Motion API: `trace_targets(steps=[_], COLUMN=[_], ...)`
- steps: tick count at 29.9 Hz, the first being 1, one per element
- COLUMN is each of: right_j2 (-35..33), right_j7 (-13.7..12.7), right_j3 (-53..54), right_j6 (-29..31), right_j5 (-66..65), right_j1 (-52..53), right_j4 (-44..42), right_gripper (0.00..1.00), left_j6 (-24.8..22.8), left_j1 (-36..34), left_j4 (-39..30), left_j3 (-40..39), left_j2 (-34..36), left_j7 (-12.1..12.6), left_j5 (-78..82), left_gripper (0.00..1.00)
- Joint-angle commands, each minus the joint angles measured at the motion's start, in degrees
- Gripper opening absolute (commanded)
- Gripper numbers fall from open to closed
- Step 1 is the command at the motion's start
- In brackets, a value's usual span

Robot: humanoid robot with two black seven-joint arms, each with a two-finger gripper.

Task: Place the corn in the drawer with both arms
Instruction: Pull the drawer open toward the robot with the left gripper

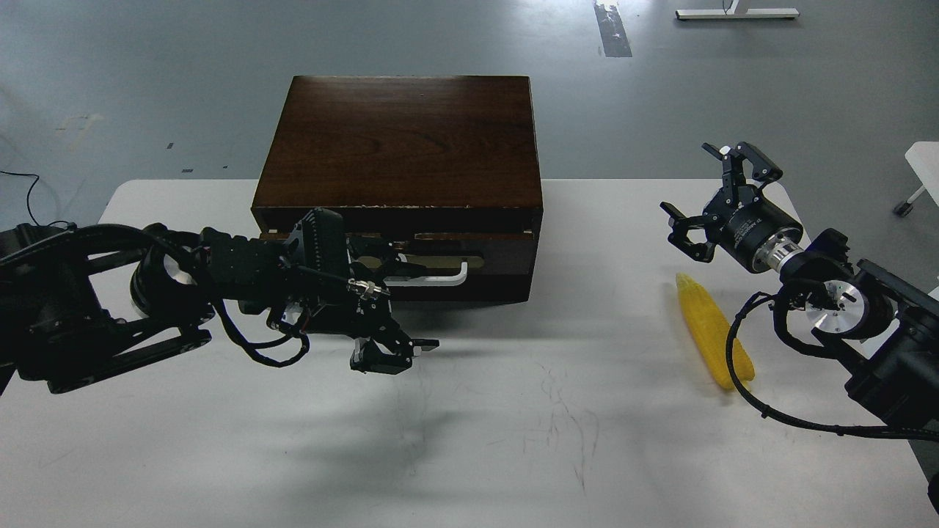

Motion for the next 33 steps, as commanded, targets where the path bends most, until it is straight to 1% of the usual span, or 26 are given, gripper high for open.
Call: trace_targets(steps=[1, 16, 33], right_j2=[0.00, 0.00, -0.09], right_j7=[-0.03, -0.03, 0.05], right_j3=[0.00, -0.09, -0.09], right_j6=[0.00, 0.00, 0.00], right_j5=[0.00, 0.00, 0.00], right_j1=[0.00, -0.08, -0.53], right_j4=[0.00, 0.00, 0.09], right_gripper=[1.00, 1.00, 1.00], left_j6=[0.03, 0.12, 0.03], left_j1=[0.31, 1.80, 1.19], left_j4=[-0.12, -3.20, -5.92], left_j3=[-0.06, -0.15, -0.15], left_j2=[0.45, 3.35, 3.70], left_j7=[-0.01, -0.01, -0.36], left_j5=[0.02, 0.02, 0.02], left_gripper=[0.98, 0.98, 0.98])
